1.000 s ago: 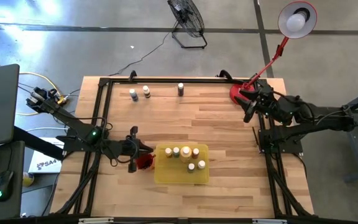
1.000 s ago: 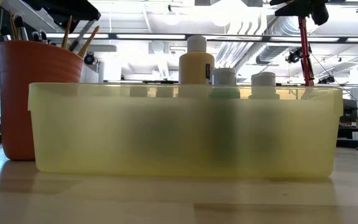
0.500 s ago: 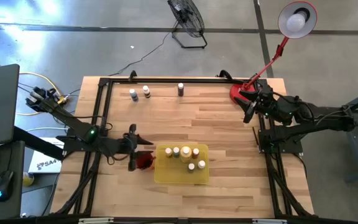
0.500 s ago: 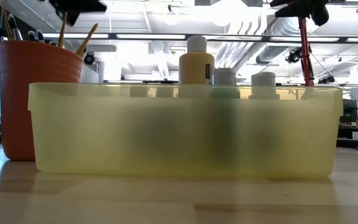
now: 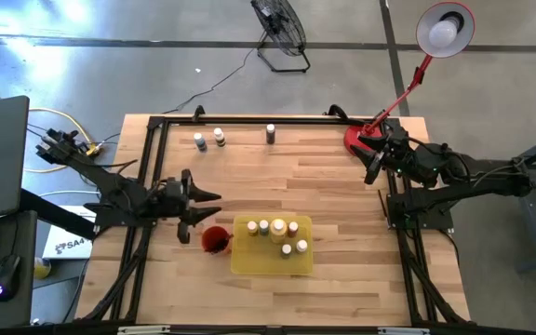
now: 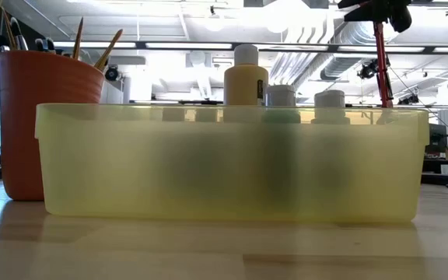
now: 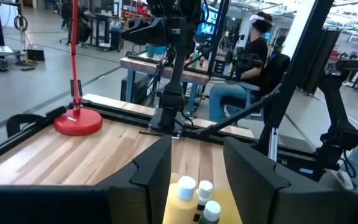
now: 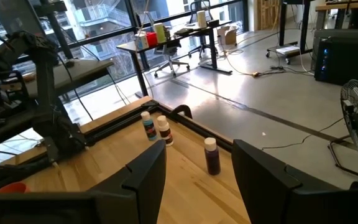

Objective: Pick & Place Paint Supplies
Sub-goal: Put the blue paint bottle into the yellow bin

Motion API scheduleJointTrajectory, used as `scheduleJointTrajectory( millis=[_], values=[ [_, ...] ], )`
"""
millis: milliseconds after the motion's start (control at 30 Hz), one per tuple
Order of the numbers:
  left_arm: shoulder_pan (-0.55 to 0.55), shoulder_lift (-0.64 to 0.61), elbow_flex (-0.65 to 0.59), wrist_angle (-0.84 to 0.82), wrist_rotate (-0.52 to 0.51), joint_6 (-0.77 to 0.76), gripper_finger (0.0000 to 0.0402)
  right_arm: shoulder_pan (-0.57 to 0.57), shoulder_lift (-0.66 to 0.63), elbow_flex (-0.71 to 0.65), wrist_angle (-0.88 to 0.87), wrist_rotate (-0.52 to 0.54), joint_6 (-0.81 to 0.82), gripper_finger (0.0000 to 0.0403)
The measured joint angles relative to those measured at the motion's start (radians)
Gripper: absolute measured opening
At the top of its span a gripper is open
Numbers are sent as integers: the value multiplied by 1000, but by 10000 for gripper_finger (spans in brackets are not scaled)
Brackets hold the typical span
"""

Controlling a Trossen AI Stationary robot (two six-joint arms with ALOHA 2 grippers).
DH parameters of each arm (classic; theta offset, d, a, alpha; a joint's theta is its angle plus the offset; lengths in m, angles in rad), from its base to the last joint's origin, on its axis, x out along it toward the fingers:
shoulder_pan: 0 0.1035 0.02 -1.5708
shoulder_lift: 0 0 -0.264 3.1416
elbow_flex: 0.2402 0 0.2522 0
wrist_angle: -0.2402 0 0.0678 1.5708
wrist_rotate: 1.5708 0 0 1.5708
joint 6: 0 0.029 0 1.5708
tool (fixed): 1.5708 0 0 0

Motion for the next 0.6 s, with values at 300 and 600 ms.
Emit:
scheduleJointTrajectory(
  millis=[300,600],
  values=[
    [0,0,0,7,-3,40,145,0,0,0,0,-76,0,174],
    [0,-5,0,220,-82,128,145,0,23,0,0,-81,51,174]
  ],
)
